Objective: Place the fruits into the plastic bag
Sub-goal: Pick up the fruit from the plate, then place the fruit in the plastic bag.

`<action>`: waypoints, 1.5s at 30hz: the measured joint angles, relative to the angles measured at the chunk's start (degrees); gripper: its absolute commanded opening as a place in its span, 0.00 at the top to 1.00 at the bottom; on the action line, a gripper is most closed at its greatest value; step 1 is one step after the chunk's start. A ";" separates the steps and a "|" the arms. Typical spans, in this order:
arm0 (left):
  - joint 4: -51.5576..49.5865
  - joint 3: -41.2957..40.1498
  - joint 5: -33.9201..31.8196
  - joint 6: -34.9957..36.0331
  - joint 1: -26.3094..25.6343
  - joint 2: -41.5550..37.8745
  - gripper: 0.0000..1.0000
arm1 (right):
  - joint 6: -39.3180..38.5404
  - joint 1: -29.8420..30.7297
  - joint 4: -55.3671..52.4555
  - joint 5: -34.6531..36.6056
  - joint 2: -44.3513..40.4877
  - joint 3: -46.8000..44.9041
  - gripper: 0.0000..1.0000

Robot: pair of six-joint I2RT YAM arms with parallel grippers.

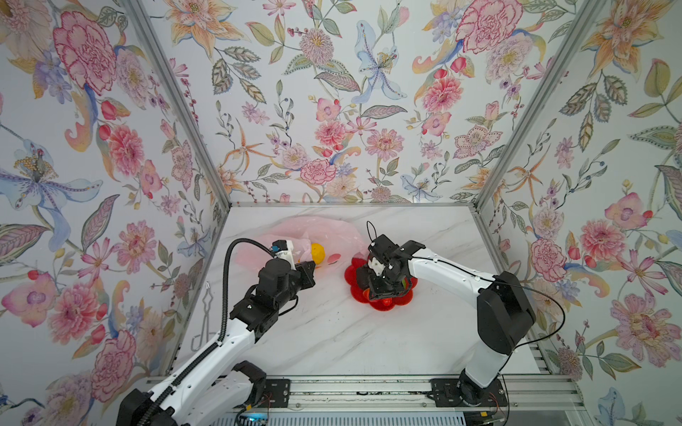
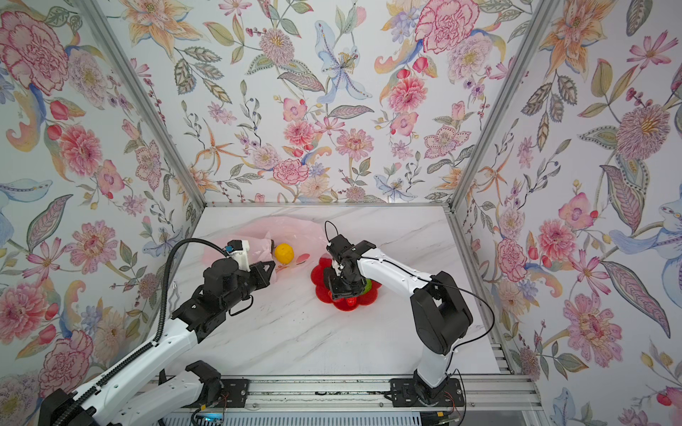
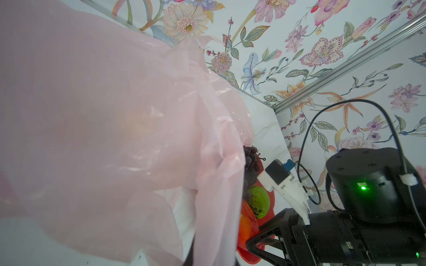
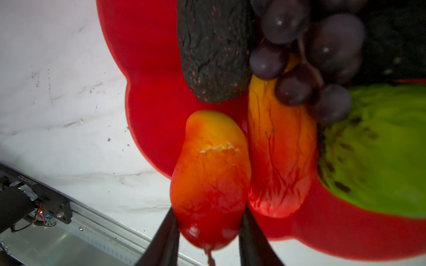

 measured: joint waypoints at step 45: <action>2.73 2.43 3.26 -1.29 0.46 3.45 1.00 | 17.59 1.33 27.08 -20.94 39.76 47.87 0.42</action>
